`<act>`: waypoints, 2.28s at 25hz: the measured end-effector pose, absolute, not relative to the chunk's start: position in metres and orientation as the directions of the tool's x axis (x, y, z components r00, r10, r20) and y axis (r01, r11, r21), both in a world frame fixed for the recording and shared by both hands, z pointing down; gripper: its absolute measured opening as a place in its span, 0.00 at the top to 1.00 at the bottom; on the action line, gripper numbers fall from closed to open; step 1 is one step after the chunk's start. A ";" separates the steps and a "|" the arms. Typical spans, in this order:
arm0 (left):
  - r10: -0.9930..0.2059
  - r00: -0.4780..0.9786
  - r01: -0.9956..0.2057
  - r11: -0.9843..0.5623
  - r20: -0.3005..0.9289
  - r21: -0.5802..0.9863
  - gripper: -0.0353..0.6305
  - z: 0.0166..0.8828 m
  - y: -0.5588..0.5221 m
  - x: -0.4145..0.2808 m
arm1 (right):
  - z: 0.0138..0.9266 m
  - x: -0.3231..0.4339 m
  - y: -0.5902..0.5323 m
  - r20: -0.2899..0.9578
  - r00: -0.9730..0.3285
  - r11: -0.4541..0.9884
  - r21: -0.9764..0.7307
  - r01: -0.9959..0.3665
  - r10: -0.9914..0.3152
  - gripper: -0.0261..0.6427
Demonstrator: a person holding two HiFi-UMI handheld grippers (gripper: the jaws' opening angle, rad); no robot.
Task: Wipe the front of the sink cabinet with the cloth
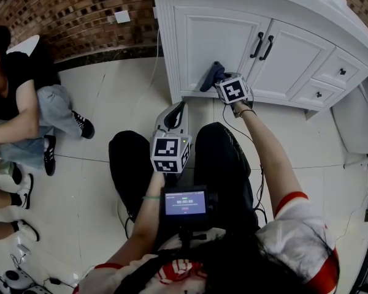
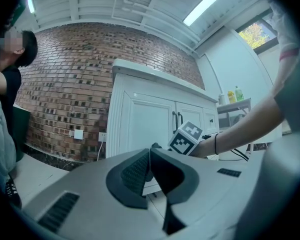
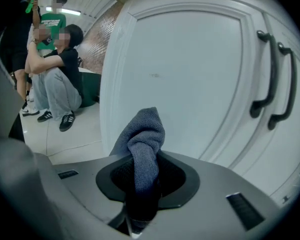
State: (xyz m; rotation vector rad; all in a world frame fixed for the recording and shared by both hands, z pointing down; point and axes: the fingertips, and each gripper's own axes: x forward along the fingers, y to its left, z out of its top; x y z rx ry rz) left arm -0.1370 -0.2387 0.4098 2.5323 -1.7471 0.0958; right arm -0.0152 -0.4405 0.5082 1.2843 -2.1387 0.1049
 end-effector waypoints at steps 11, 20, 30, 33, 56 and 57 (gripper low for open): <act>-0.930 0.357 -0.934 -0.358 0.092 0.002 0.90 0.407 -0.239 -0.127 | 0.524 0.103 -0.436 0.582 -0.187 0.365 0.203 -0.909 -0.791 0.80; -0.935 0.343 -0.939 -0.344 0.090 0.012 0.90 0.409 -0.240 -0.132 | 0.533 0.056 -0.419 0.582 -0.295 0.466 0.167 -0.869 -0.758 0.80; -0.943 0.321 -0.947 -0.320 0.082 0.029 0.90 0.407 -0.239 -0.149 | 0.541 -0.091 -0.410 0.572 -0.475 0.656 0.154 -0.738 -0.669 0.80; -0.943 0.322 -0.947 -0.321 0.085 0.031 0.90 0.409 -0.240 -0.151 | 0.549 -0.123 -0.410 0.583 -0.500 0.697 0.167 -0.697 -0.640 0.80; -0.929 0.357 -0.934 -0.358 0.093 0.007 0.90 0.407 -0.247 -0.127 | 0.598 0.062 -0.441 0.680 -0.192 0.442 0.214 -0.871 -0.708 0.80; -0.928 0.362 -0.932 -0.363 0.092 0.004 0.90 0.406 -0.247 -0.124 | 0.600 0.076 -0.439 0.686 -0.175 0.420 0.207 -0.884 -0.706 0.80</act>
